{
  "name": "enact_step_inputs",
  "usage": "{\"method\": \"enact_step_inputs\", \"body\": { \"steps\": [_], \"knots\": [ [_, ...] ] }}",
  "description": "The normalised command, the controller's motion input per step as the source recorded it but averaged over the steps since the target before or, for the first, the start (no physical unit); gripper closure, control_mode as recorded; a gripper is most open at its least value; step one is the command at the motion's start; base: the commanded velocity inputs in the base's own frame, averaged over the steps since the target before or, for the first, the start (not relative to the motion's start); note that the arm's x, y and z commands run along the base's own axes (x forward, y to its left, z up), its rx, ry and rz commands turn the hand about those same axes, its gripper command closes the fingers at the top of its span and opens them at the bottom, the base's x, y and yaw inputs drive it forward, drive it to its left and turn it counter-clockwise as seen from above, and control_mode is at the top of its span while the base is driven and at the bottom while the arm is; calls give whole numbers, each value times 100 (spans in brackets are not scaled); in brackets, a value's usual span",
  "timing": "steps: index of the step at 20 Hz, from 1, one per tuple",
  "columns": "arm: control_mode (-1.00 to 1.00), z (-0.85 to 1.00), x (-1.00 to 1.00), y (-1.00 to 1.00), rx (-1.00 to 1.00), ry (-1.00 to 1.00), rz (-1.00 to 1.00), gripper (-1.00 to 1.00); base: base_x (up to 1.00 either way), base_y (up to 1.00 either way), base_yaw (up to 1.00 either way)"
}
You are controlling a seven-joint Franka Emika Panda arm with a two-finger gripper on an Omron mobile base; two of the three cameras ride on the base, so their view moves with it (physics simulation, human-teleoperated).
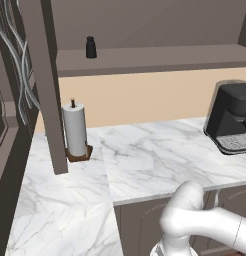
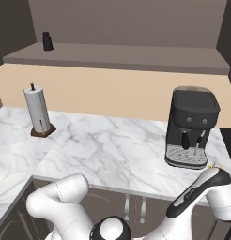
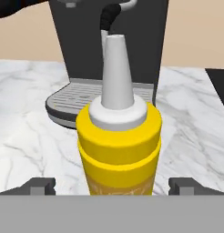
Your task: Take 2 condiments from the cabinet and move them on the counter near the stove.Make sure the condiments are lined up with each other, next to each other.
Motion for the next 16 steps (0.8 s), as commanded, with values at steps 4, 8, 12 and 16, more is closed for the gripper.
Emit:
{"method": "enact_step_inputs", "body": {
  "steps": [4, 8, 12, 16],
  "knots": [
    [-100, 22, -27, 0, 0, 0, 0, -100, 0, 0, 0],
    [-100, 21, -44, 0, 0, 0, 0, -100, 0, 0, 0],
    [-100, 30, -45, 1, 0, 0, 0, -100, 0, 0, 0],
    [-100, 36, -36, 24, 0, -2, 0, -100, 0, 0, 0]
  ]
}}
